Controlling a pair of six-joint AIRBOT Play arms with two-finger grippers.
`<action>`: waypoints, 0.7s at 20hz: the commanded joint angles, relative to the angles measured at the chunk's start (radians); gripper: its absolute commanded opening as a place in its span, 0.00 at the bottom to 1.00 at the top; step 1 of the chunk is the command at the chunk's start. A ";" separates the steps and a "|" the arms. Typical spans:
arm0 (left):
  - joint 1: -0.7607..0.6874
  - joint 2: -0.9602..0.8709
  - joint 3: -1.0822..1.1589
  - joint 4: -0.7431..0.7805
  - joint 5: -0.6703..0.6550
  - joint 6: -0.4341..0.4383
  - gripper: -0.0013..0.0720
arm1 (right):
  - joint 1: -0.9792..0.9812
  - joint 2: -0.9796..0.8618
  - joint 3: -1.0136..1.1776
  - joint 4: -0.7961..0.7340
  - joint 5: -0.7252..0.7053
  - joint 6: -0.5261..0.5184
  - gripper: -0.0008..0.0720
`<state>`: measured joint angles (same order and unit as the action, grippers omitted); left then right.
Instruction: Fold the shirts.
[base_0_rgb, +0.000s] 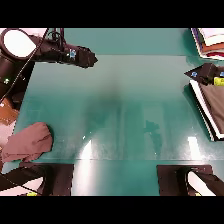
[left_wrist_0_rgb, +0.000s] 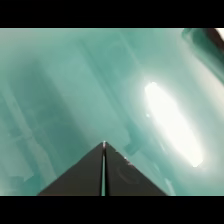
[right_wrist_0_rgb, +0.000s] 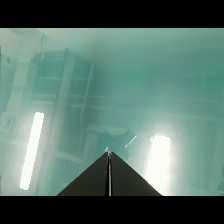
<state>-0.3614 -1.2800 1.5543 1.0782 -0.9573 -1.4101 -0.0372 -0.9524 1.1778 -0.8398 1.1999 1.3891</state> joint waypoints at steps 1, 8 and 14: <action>0.042 0.033 0.003 0.007 -0.069 -0.004 0.05 | 0.001 0.001 0.000 0.001 0.007 0.000 0.03; 0.287 0.364 -0.224 0.600 -0.541 -0.067 0.06 | 0.001 0.001 0.000 0.000 0.007 0.000 0.03; 0.447 0.452 -0.630 0.679 -0.511 -0.138 0.94 | 0.001 0.001 0.000 0.000 0.008 0.000 0.03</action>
<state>0.0200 -0.8639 1.0966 1.6825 -1.4696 -1.5146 -0.0368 -0.9524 1.1778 -0.8394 1.2068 1.3891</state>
